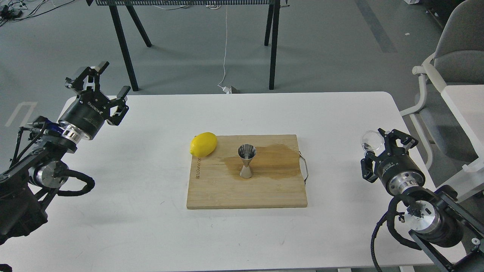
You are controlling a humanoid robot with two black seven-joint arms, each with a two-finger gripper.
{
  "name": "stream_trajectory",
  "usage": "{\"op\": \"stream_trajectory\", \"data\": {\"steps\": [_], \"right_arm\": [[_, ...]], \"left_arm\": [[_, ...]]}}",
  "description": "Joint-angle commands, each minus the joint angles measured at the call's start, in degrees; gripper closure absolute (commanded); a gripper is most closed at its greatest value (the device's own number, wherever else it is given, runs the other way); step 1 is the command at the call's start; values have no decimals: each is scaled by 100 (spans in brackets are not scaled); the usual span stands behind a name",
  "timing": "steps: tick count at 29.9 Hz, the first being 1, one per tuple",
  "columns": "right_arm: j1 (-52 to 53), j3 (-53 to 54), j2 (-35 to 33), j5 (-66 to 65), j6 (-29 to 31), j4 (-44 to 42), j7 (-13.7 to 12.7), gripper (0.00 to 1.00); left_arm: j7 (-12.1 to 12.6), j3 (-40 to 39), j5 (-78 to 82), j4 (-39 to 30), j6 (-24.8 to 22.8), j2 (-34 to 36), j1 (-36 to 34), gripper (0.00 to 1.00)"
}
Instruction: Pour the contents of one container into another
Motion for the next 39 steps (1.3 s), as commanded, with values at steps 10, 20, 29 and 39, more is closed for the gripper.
{"op": "stream_trajectory", "data": {"steps": [10,20,29,39], "right_arm": [[-129,669,513,1170,986,-1120,0,51],[29,871,838,1970,1514,-1859,-44,51],[389,827,1005,2384,1522,-2281,-360,51],[697,827,1208,2560,1522,-2677,-571,50]], "left_arm": [[0,1,16,3,0,-36,0,18],[0,1,24,3,0,-36,9,18],[0,1,24,-6,0,-36,35,18],[0,1,24,-6,0,-36,79,18]]}}
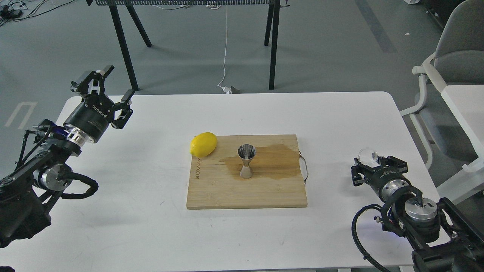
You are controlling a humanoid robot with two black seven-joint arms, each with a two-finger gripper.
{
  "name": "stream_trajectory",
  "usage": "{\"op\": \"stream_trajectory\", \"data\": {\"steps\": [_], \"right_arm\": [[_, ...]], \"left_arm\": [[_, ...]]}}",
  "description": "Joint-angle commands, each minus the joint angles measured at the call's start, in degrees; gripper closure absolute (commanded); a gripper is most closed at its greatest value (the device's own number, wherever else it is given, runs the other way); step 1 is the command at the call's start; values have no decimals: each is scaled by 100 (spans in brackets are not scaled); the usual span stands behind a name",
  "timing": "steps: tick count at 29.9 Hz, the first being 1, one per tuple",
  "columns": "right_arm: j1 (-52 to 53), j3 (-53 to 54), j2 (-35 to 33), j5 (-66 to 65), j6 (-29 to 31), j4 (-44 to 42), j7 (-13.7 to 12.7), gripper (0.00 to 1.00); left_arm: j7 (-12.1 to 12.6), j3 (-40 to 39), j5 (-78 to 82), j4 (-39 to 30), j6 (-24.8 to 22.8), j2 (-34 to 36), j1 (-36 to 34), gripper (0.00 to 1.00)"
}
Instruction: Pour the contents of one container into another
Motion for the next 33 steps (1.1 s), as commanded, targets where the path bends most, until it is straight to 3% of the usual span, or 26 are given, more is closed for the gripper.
{"op": "stream_trajectory", "data": {"steps": [1,11,26,30,33], "right_arm": [[26,17,28,26,-2,-35,-58,50],[61,52,28,158,-2,-211,-207,47],[105,52,28,158,7,-369,-216,42],[105,43,28,167,-2,-325,-225,35],[79,52,28,184,-28,-308,-269,20]], "left_arm": [[0,0,5,8,0,0,4,18],[0,0,-4,8,0,0,4,18],[0,0,-4,8,0,0,4,18],[0,0,-4,-1,0,0,4,18],[0,0,-4,-1,0,0,4,18]]}}
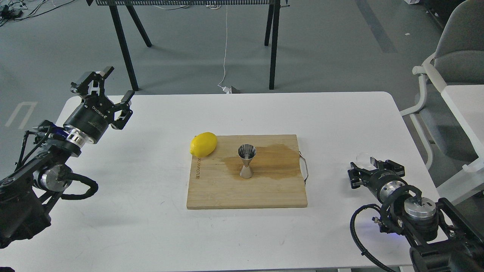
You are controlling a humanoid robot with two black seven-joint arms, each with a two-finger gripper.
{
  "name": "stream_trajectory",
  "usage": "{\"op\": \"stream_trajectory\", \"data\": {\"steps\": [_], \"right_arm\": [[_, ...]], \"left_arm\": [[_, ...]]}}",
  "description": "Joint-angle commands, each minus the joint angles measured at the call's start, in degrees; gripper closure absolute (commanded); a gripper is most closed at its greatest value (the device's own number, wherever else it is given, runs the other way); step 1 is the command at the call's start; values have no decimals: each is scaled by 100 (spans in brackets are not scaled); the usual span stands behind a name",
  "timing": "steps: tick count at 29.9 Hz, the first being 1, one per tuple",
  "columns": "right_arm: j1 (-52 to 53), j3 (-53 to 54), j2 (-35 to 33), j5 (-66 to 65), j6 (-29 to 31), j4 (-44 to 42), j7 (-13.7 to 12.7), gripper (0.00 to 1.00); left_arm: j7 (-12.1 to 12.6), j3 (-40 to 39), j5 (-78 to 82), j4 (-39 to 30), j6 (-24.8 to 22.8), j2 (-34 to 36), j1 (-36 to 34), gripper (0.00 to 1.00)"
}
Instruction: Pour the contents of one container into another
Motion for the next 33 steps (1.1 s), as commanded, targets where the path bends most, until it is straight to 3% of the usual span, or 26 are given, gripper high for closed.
{"op": "stream_trajectory", "data": {"steps": [1,6,14,28,33], "right_arm": [[-53,0,-18,42,-18,35,-56,18],[-158,0,-53,51,-18,62,-100,8],[-501,123,-263,86,-105,773,-100,7],[-1344,395,-782,121,-931,2477,-100,7],[-1415,685,-975,112,-906,2944,-91,5]], "left_arm": [[0,0,0,3,0,0,0,18],[0,0,9,-6,0,0,0,18],[0,0,0,3,0,9,9,18],[0,0,0,-6,0,0,9,18],[0,0,-9,-6,0,0,9,18]]}}
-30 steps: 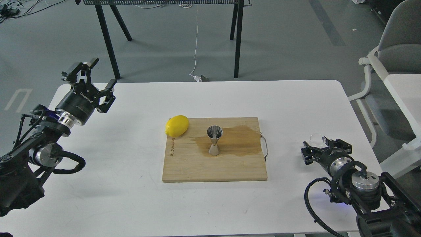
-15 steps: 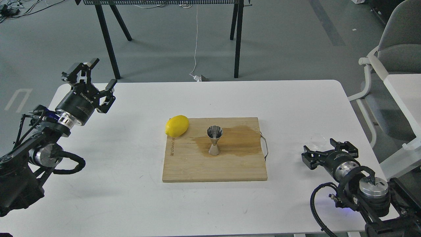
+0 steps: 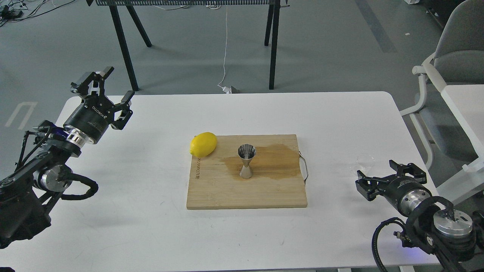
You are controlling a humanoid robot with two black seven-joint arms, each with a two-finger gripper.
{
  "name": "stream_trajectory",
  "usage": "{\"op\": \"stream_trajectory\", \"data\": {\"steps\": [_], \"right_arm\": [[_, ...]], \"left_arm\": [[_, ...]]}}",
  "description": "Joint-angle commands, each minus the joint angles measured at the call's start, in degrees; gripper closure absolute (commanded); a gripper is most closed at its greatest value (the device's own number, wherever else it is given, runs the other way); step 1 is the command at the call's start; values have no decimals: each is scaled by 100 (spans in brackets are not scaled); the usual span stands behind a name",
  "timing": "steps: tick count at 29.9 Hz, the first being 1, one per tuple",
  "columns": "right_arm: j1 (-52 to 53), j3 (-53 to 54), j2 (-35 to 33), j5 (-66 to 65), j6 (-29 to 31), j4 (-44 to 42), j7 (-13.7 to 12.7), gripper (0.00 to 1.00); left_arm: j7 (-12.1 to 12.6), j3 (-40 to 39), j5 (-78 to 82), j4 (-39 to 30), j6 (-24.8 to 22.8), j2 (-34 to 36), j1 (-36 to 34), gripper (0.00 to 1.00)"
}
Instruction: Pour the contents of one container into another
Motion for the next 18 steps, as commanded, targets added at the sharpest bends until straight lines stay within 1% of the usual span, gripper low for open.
{"op": "stream_trajectory", "data": {"steps": [1,5,10,12,15,18], "right_arm": [[2,206,-113,-11,55,225,5,3],[422,189,-200,-108,143,208,5,1],[1222,-144,-605,-370,397,77,5,1],[1635,-460,-710,-642,791,-151,5,1],[2171,-978,-798,-1239,1774,-757,14,1],[2638,-1313,-798,-1645,2497,-1346,5,1]], "left_arm": [[0,0,-17,-1,0,0,2,18],[0,0,-17,-1,0,0,2,18],[0,-9,-17,-1,0,44,-6,18],[0,-18,-17,-1,0,53,-33,18],[0,-9,-17,-1,0,70,-85,18],[0,-9,-17,-1,0,79,-112,18]]}}
